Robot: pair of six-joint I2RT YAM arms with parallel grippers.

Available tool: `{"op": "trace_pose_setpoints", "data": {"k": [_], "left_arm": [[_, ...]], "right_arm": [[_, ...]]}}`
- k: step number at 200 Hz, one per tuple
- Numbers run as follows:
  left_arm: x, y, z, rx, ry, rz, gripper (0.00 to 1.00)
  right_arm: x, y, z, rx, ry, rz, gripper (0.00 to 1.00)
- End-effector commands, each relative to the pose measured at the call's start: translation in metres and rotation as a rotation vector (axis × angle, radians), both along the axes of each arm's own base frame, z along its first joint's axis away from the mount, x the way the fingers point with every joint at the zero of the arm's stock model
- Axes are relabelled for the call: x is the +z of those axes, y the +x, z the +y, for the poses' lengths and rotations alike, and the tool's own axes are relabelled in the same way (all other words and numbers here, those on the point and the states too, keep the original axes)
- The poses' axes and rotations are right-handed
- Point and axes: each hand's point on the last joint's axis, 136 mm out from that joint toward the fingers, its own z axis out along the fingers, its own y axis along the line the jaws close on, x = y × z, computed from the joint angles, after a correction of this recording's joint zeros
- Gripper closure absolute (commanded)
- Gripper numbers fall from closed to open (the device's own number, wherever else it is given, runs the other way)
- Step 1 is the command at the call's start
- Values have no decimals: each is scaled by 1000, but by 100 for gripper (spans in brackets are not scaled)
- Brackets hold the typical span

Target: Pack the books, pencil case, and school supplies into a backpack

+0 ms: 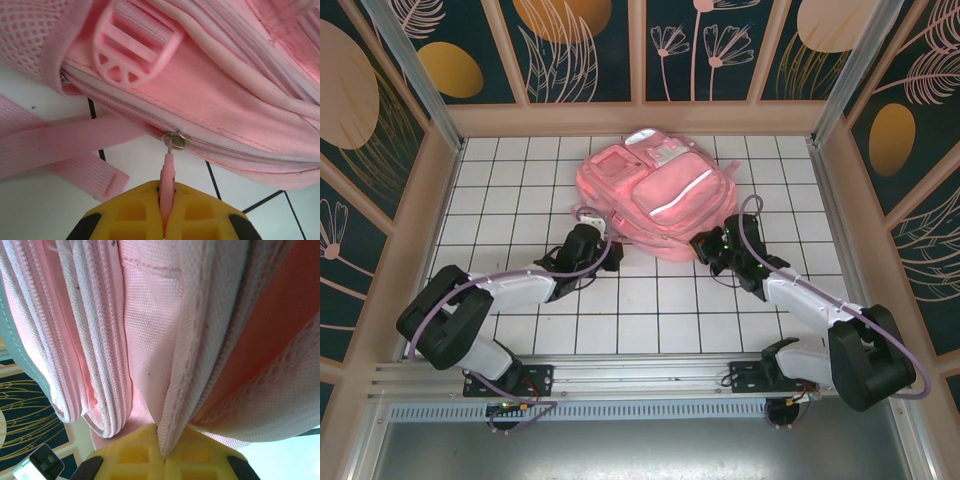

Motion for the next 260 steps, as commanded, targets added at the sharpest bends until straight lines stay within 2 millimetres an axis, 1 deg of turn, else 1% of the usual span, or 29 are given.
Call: {"op": "trace_pose_setpoints", "data": {"k": [1,36,70,97,116,132,149,175,184,196,213,220,228,244,253,260], "left_arm": [[-10,24,27,144,11,9,100],[-18,39,31,187,2,38,100],[-18,43,29,188,0,37,100],[-18,48,32,206,14,38,100],[-21,49,35,207,33,42,100],[-28,49,45,233,61,55,98],[-30,51,54,266,41,71,94],[-20,50,46,220,-8,50,90],[-12,49,39,183,-38,33,85],[-2,46,34,152,-66,20,75],[16,40,31,119,-94,-7,51],[24,37,30,106,-103,-15,43],[38,33,29,83,-122,-33,37],[69,24,31,68,-157,-80,28],[86,20,37,80,-155,-109,23],[98,18,45,105,-141,-130,17]], "right_arm": [[-8,-1,-20,-48,-47,3,100],[-7,-2,-22,-51,-41,-2,100],[-6,-2,-17,-24,-35,-4,100],[-10,-3,-15,-18,-33,5,100],[-7,-2,-16,-20,-38,-2,100],[-6,-2,-18,-21,-51,-3,100],[-6,-2,-17,-16,-54,0,100],[-5,-1,-13,-3,-49,0,100],[-5,0,-12,2,-49,-1,100],[-5,0,-10,11,-56,2,100],[-7,0,-9,18,-61,6,100],[-8,0,-8,23,-62,8,100],[-8,0,-7,25,-63,9,100],[-8,-1,-1,48,-65,9,100],[-9,-1,3,66,-70,13,100],[-10,-2,8,83,-74,15,100]]}}
